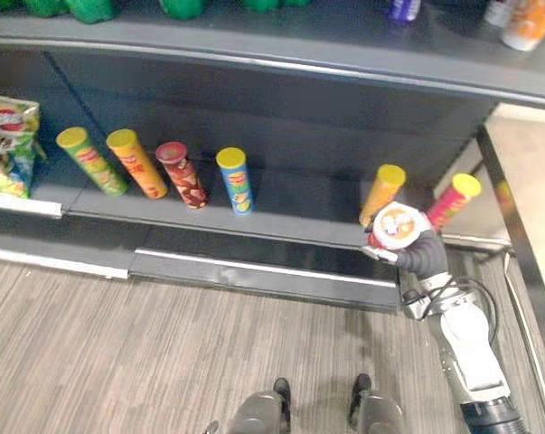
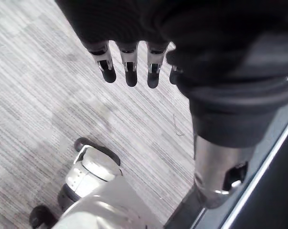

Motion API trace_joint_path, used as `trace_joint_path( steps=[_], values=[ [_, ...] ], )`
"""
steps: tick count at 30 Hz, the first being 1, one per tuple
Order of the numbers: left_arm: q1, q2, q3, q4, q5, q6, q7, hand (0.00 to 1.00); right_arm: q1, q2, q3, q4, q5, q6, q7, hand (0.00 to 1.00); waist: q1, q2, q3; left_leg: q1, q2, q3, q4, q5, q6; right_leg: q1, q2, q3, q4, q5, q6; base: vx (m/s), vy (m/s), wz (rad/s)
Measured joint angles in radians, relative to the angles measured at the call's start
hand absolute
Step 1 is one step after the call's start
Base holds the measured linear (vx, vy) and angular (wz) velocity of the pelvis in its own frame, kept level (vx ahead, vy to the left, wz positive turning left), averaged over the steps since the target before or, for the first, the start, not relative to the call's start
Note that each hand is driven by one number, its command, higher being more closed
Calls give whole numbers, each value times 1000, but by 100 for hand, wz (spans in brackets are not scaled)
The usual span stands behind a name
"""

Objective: Put the gum and the chips on the shelf.

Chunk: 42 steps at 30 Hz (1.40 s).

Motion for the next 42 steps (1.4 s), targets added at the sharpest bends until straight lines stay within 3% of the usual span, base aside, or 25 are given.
trace_joint_path(
  steps=[3, 6, 9, 17, 21, 27, 29, 33, 38, 42],
  values=[
    [4, -31, 13, -3, 3, -4, -3, 0, -17, 0, -10, 1, 44, 0, -2, 100, -1, 15, -15, 9, 46, 6, -41, 29, -46, 29, 45, -40, -57, 8, -28, 219, -209, 16],
    [4, -32, 13, -3, 3, -5, -2, 0, -14, -1, -29, 2, 44, 0, -3, 100, -13, 16, -19, 71, 59, 25, -119, 65, -81, 71, 56, -59, -73, 6, -34, 113, -122, 12],
    [4, -32, 10, -5, 11, -16, -2, 0, -9, 2, -42, 2, 43, 0, -13, 100, -29, 20, -30, 88, 56, 35, -160, 80, -80, 84, 55, -70, -92, 6, -34, 47, -15, 14],
    [3, -25, -4, 2, 23, -35, -1, 0, 30, 17, -42, 4, 34, 0, -19, 100, -35, 14, -60, 150, 50, 64, -319, 171, -78, 90, 54, -89, -110, 6, -34, -65, -14, 8],
    [5, -21, -4, 8, 41, -34, 2, 0, 44, 17, -41, 3, 34, 0, -19, 100, -54, 9, -81, 167, 58, 118, -371, 193, -79, 88, 58, -82, -125, 13, -33, -119, -1, -6],
    [0, -16, -4, 7, 55, -31, 17, 0, 47, 4, -43, 3, 44, 31, -9, 100, -57, 6, -100, 183, 60, 167, -397, 198, -74, 100, 67, -54, -168, 44, -24, -41, 15, -14],
    [-7, -16, -3, 5, 64, -30, 26, 0, 22, -1, -47, 1, 76, 78, 9, 100, -56, 5, -107, 182, 60, 169, -398, 205, -75, 99, 71, -47, -176, 56, -34, 27, 13, -4],
    [-17, -14, 0, 0, 96, -19, 29, 0, -60, -25, -85, -4, 224, 216, 44, 100, -56, 5, -109, 182, 64, 169, -398, 213, -64, 99, 79, -43, -188, 71, -44, 51, -8, -2],
    [-20, -15, 16, 1, 123, -1, 30, 0, -183, -66, -111, -4, 361, 375, 8, 100, -56, 3, -111, 186, 68, 169, -398, 218, -63, 105, 85, -40, -199, 76, -48, 19, -8, -2],
    [-20, -16, 23, 4, 132, 0, 28, 0, -306, -103, -120, 20, 369, 419, -50, 100, -56, 3, -112, 198, 70, 169, -398, 218, -63, 130, 91, -38, -225, 92, -51, -10, -1, -2]
  ],
)
